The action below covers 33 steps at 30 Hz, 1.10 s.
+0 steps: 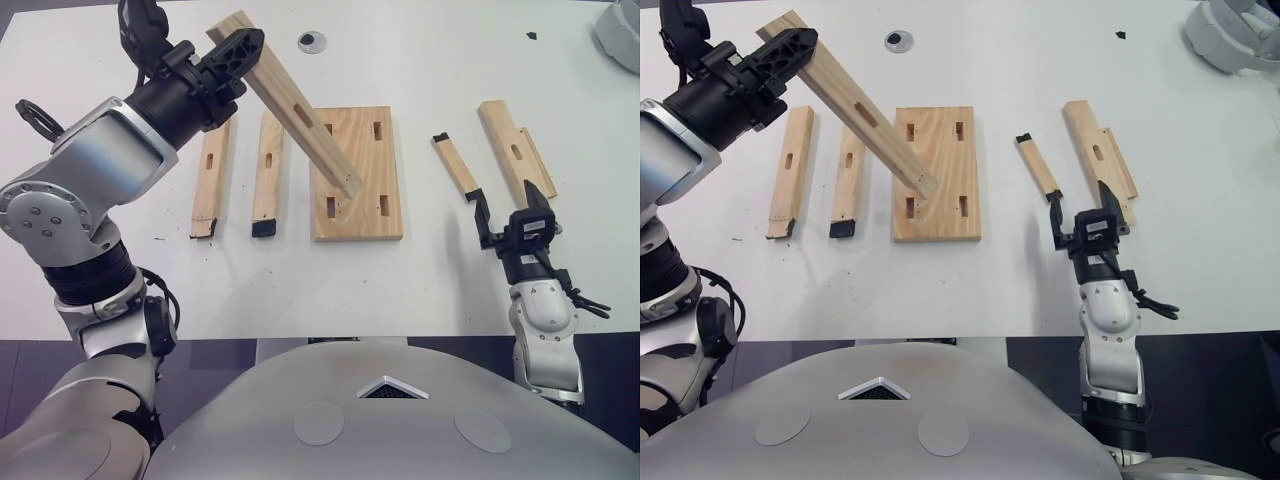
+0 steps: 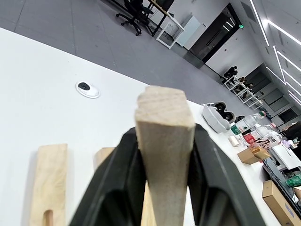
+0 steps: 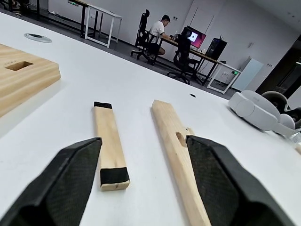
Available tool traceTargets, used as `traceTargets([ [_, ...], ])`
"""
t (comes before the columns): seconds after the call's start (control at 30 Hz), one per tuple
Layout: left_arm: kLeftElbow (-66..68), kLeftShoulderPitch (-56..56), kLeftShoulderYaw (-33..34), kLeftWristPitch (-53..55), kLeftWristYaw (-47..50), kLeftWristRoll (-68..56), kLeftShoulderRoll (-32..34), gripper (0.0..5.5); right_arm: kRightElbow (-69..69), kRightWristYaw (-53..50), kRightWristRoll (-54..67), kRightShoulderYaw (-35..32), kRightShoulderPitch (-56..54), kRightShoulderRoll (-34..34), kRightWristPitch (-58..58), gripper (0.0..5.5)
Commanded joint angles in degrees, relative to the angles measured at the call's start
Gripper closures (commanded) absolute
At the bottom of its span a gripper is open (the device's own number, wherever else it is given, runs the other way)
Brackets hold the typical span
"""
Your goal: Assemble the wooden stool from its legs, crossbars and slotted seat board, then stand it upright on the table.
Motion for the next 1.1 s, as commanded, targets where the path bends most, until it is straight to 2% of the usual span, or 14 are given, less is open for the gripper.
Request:
traceTargets([
  [0.03, -0.67, 1.59, -1.75, -0.45, -0.22, -0.79, 4.29, 4.48, 1.62, 1.05, -3.46, 3.5, -2.63, -1.21, -0.73, 2.17],
  [0.27, -2.12, 0.44, -4.81, -2.77, -0.47, -0.47, 6.42, 4.48, 5.66, 10.86, -1.39, 9.62, -3.66, -4.85, 2.3, 2.17],
  [0.57, -5.0, 3.5, -7.73, -4.69, 4.7, -3.2, 11.74, 4.48, 5.49, 10.62, -0.06, 8.17, -4.13, -4.88, 3.56, 2.17],
  [0.87, -5.65, 5.23, -11.72, -8.38, 9.67, -3.66, 12.43, 4.48, 7.03, 10.25, 0.41, 9.06, -5.07, -3.97, 3.87, 2.17],
  [1.1, -5.6, 4.3, -14.81, -11.58, 11.36, 3.85, 9.5, 4.48, 6.95, 9.96, 0.51, 9.98, -5.68, -3.66, 4.36, 2.17],
])
